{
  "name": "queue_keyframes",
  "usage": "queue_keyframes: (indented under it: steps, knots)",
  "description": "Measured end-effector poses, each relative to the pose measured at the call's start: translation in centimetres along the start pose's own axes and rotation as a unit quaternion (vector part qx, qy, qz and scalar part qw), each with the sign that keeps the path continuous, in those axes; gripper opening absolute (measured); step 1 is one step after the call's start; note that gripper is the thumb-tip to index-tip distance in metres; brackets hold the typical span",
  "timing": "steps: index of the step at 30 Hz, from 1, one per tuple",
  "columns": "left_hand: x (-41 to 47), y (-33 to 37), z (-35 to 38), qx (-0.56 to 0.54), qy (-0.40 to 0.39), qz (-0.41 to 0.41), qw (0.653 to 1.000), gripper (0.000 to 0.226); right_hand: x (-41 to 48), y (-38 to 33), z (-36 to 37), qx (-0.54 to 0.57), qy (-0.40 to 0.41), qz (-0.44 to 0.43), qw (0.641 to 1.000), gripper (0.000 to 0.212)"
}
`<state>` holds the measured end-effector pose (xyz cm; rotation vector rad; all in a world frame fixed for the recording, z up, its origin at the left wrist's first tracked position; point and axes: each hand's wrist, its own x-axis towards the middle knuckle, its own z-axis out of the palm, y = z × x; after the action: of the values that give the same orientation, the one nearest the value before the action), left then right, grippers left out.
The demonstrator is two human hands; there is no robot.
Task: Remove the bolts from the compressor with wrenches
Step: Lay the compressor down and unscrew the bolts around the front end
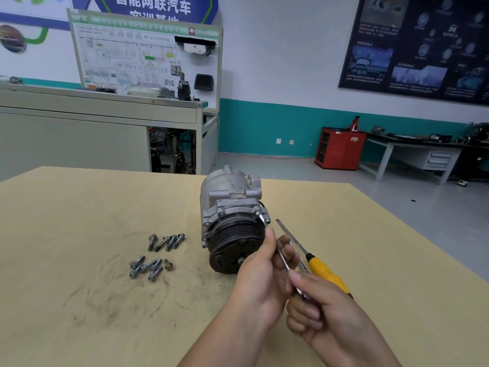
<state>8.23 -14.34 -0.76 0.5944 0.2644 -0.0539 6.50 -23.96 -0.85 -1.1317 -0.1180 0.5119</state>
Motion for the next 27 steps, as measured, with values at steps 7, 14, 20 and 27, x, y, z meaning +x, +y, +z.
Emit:
queue_keyframes:
  steps: [7,14,20,27]
  knots:
    - [0.2,0.1,-0.4,0.034,0.041,0.025,0.998,0.031,0.9,2.0,0.3,-0.131,0.053,-0.069,0.988,0.040]
    - [0.4,0.1,-0.6,0.104,0.051,0.038,0.993,0.037,1.0,2.6,0.3,-0.161,0.065,-0.102,0.980,0.028]
    - [0.0,0.3,-0.7,0.110,0.059,0.027,0.992,0.038,0.5,3.0,0.0,-0.330,0.124,-0.145,0.924,0.034]
    - [0.0,0.4,-0.3,0.077,0.057,-0.026,0.995,0.039,0.5,3.3,-0.4,-0.487,0.200,-0.199,0.827,0.031]
